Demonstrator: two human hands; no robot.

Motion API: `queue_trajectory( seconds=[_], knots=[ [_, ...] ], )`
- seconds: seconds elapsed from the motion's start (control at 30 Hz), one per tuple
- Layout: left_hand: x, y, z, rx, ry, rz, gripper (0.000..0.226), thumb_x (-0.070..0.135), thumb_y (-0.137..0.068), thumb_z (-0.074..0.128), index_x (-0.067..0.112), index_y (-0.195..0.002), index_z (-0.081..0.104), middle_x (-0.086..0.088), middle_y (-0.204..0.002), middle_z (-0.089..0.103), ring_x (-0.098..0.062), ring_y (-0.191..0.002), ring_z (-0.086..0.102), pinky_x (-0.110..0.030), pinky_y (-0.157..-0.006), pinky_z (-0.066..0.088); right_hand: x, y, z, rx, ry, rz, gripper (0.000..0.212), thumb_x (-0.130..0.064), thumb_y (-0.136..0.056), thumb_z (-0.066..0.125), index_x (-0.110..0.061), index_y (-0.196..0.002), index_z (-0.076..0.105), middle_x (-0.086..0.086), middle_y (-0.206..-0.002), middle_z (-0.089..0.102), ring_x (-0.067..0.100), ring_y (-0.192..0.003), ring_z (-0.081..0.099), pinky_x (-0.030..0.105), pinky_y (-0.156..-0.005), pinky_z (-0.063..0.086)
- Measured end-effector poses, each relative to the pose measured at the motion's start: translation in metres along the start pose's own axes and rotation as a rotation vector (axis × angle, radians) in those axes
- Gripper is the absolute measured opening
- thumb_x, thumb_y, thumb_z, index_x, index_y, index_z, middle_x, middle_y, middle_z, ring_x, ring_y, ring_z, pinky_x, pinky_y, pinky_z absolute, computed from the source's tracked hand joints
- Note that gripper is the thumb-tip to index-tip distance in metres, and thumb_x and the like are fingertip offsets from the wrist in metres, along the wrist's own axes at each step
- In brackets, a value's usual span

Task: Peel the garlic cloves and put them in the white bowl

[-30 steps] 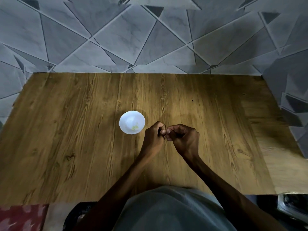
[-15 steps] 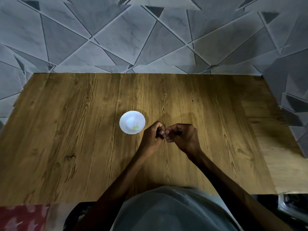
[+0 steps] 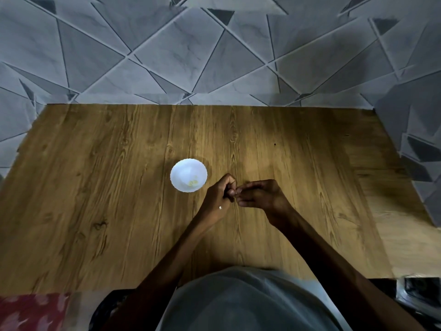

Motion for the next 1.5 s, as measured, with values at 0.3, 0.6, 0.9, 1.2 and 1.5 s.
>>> queue_trajectory(
  seconds=[0.3, 0.6, 0.9, 1.2, 1.5],
  knots=[
    [-0.001, 0.002, 0.001, 0.016, -0.042, 0.053, 0.029, -0.013, -0.081, 0.043, 0.016, -0.079, 0.041, 0.012, -0.067, 0.041, -0.005, -0.064, 0.037, -0.019, -0.058, 0.031, 0.000, -0.005, -0.006, -0.098, -0.173, 0.212, 0.019, 0.000, -0.090, 0.063, 0.009, -0.106, 0.069, 0.020, -0.101, 0.073, 0.021, -0.088, 0.072, 0.024, -0.074, 0.057],
    [-0.002, 0.004, 0.001, 0.029, -0.046, 0.059, 0.019, -0.009, -0.085, 0.044, 0.010, -0.081, 0.045, 0.005, -0.070, 0.044, -0.008, -0.065, 0.041, -0.026, -0.060, 0.034, -0.001, -0.010, -0.007, -0.096, -0.264, 0.386, 0.026, -0.001, -0.087, 0.066, 0.009, -0.112, 0.067, 0.016, -0.101, 0.072, 0.014, -0.080, 0.071, 0.020, -0.068, 0.056],
    [-0.003, 0.003, -0.003, -0.020, -0.144, 0.096, 0.012, -0.006, -0.085, 0.046, 0.006, -0.083, 0.046, -0.010, -0.072, 0.048, -0.022, -0.065, 0.043, -0.023, -0.059, 0.034, 0.001, -0.006, -0.008, -0.085, -0.125, 0.237, 0.020, -0.001, -0.089, 0.066, 0.009, -0.106, 0.069, 0.021, -0.099, 0.073, 0.021, -0.085, 0.073, 0.022, -0.070, 0.056],
    [-0.002, 0.003, -0.002, -0.061, -0.108, 0.045, 0.014, -0.005, -0.086, 0.044, 0.008, -0.081, 0.044, -0.014, -0.073, 0.046, -0.016, -0.067, 0.042, -0.026, -0.060, 0.035, 0.004, -0.011, -0.009, -0.098, -0.243, 0.399, 0.023, 0.001, -0.087, 0.067, 0.008, -0.109, 0.069, 0.014, -0.093, 0.074, 0.015, -0.079, 0.072, 0.020, -0.066, 0.056],
    [-0.008, 0.003, 0.004, 0.005, -0.081, -0.022, 0.020, -0.008, -0.090, 0.044, 0.010, -0.081, 0.046, 0.008, -0.070, 0.046, -0.003, -0.064, 0.044, -0.021, -0.059, 0.038, 0.013, -0.021, -0.008, -0.084, -0.384, 0.484, 0.015, 0.000, -0.088, 0.064, 0.006, -0.101, 0.070, 0.012, -0.088, 0.071, 0.013, -0.076, 0.069, 0.019, -0.064, 0.057]
  ],
)
Point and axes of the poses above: each hand's wrist, its own y-axis away from the middle knuckle, its own z-axis out of the palm, x = y × z, the point moved 1 cm from there along -y, towards the middle knuckle
